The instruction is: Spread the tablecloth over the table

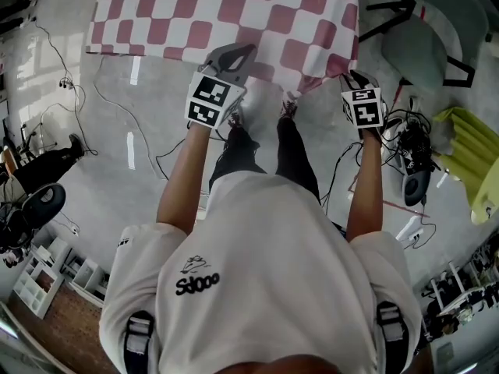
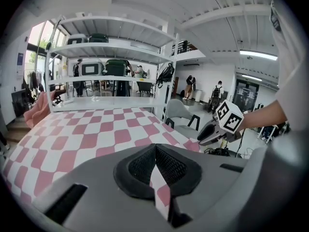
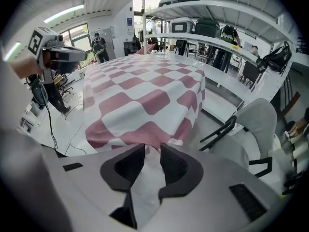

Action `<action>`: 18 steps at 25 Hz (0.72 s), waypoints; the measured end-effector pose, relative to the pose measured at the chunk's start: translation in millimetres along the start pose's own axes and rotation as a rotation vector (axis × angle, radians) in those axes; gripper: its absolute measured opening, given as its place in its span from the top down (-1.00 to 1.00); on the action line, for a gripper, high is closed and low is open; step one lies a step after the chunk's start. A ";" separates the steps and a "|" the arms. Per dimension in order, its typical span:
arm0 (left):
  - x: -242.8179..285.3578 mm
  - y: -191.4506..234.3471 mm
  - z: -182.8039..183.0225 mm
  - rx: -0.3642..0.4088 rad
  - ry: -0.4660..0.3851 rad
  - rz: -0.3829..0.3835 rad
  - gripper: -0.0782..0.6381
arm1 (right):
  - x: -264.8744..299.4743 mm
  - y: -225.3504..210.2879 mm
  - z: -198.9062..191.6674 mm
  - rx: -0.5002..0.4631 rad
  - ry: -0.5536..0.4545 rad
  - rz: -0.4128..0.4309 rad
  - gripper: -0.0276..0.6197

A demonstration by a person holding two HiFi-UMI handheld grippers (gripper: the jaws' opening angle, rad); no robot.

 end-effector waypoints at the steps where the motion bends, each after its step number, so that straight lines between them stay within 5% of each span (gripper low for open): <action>1: -2.1 1.0 -1.0 0.000 0.001 -0.005 0.70 | -2.2 5.1 0.2 0.011 -0.005 0.001 0.53; 18: -48.3 31.5 -27.5 0.005 0.013 -0.018 0.70 | 14.5 86.7 27.9 0.083 -0.092 0.084 0.49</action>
Point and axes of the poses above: the fingertips, and each gripper's own axes: x forward along the fingers, y to its left, z out of its top, the point moved 5 cm from there along -x, backward along the fingers, and after that the axes turned 4 degrees about -y, right-handed, at the moved point
